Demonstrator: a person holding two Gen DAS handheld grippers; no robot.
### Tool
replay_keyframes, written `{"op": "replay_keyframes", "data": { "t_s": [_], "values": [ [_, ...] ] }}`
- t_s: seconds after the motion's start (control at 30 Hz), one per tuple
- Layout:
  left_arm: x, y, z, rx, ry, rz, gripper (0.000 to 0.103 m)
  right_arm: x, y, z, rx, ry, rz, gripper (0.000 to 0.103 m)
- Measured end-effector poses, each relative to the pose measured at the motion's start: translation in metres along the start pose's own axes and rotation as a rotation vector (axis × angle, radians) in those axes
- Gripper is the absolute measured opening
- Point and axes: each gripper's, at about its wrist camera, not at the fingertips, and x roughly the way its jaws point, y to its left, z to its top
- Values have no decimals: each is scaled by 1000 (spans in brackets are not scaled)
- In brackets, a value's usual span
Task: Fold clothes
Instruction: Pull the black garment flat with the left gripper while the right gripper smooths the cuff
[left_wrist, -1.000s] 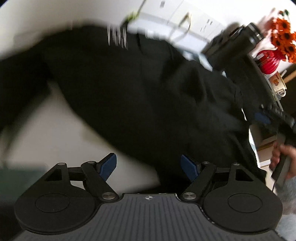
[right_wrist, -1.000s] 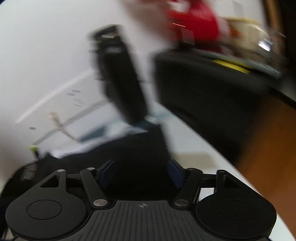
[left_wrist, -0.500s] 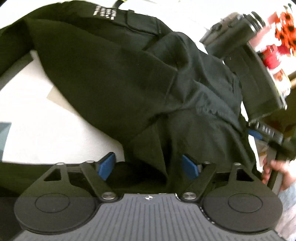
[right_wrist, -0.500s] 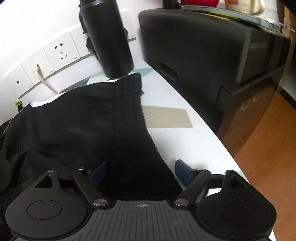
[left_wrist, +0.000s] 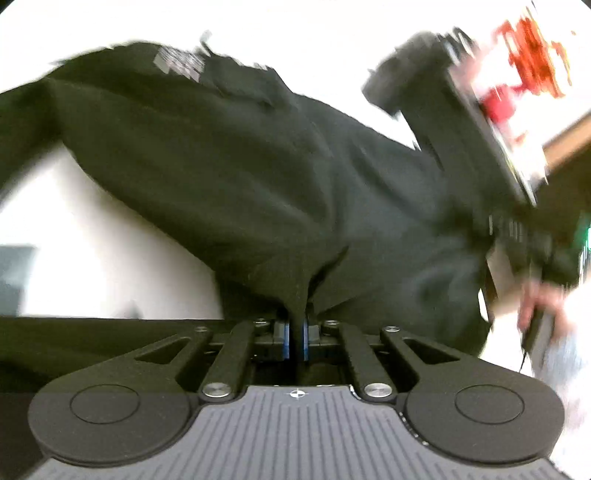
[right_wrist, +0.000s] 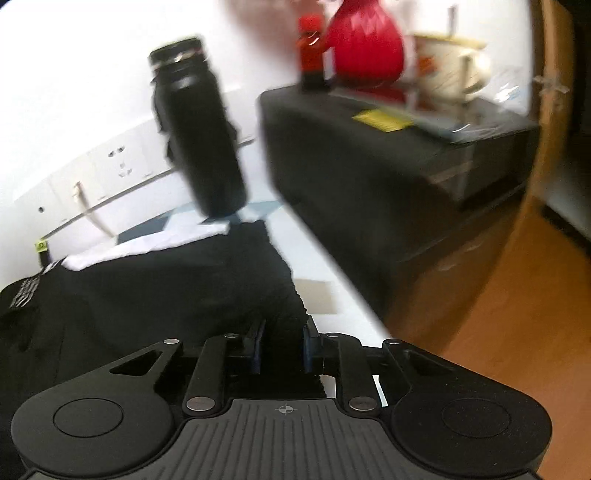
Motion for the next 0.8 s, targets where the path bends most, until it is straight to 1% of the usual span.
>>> {"op": "replay_keyframes", "data": {
  "t_s": [0.03, 0.1, 0.13, 0.17, 0.2, 0.23, 0.27, 0.3, 0.33, 0.4, 0.43, 0.47, 0.53, 0.57, 0.63, 0.67, 0.7, 0.73, 0.8],
  "values": [
    [11, 3, -4, -22, 62, -18, 8, -1, -4, -5, -9, 22, -27, 18],
    [32, 9, -12, -66, 185, -54, 13, 6, -11, -19, -18, 106, -87, 18],
    [36, 11, -13, -76, 212, -61, 19, 11, -15, -26, -21, 153, -117, 22],
    [37, 13, -12, -81, 222, -63, 24, 14, -17, -33, -24, 193, -154, 25],
    [37, 14, -12, -86, 232, -64, 29, 12, -17, -36, -20, 200, -185, 32],
    [38, 15, -11, -90, 242, -66, 49, 8, -16, -37, -13, 186, -208, 42],
    [34, 15, -9, -84, 239, -58, 76, 3, -15, -38, -6, 173, -230, 49],
    [28, 15, -6, -75, 225, -41, 83, -1, -13, -37, 0, 160, -241, 59],
    [20, 16, -4, -62, 206, -22, 85, -7, -11, -35, 1, 140, -234, 60],
    [3, 18, -2, -37, 168, 9, 85, -17, 2, -29, -20, 91, -190, 61],
    [-6, 18, 0, -26, 139, 11, 83, -20, 9, -24, -36, 68, -164, 62],
    [-15, 20, 2, -14, 104, 9, 82, -19, 19, -17, -53, 54, -132, 62],
    [-27, 24, 11, -14, 29, 40, 82, -11, 40, -2, -86, 38, -63, 63],
    [-32, 27, 17, -16, -10, 59, 82, -4, 53, 4, -104, 45, -21, 63],
    [-34, 42, 24, -78, -58, 104, 82, 7, 84, 8, -153, 68, 75, 64],
    [-33, 51, 26, -118, -84, 125, 82, 12, 100, 9, -179, 78, 123, 66],
    [-33, 60, 28, -153, -107, 151, 82, 19, 115, 9, -217, 86, 150, 69],
    [-32, 68, 29, -185, -125, 184, 82, 27, 130, 9, -265, 93, 162, 69],
    [-32, 84, 30, -253, -156, 218, 82, 47, 148, 10, -319, 96, 141, 69]
  ]
}}
